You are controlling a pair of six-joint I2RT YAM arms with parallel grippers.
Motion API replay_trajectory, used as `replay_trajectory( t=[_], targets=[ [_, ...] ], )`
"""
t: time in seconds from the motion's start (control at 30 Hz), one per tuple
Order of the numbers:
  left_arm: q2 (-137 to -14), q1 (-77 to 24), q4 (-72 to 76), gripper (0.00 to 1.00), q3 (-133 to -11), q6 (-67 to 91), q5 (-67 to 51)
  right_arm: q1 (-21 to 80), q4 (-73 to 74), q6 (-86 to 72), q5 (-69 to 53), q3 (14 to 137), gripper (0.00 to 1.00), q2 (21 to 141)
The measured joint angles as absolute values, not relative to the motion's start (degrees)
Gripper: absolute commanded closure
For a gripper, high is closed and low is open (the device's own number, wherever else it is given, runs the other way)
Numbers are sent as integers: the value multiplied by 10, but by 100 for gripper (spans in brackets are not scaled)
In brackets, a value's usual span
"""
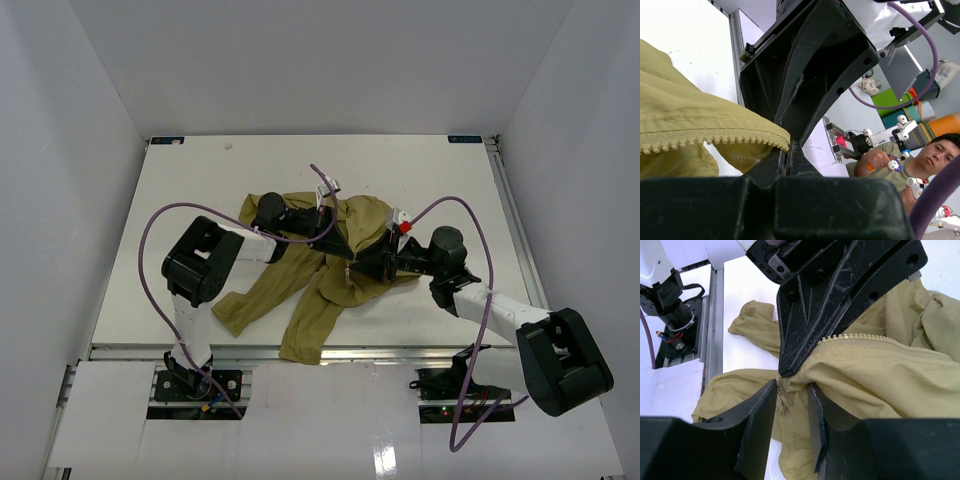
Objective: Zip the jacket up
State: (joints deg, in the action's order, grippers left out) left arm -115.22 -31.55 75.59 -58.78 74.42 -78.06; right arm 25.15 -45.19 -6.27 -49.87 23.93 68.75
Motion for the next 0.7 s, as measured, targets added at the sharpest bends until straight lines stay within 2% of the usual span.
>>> replay_trajectory(
  t=[0.53, 0.7],
  targets=[
    [-1152, -316, 756, 100, -588, 751, -781, 253, -452, -67, -507, 242, 65, 707],
    [-1152, -316, 756, 100, -588, 753, -781, 253, -453, -69, -508, 242, 72, 707]
  ],
)
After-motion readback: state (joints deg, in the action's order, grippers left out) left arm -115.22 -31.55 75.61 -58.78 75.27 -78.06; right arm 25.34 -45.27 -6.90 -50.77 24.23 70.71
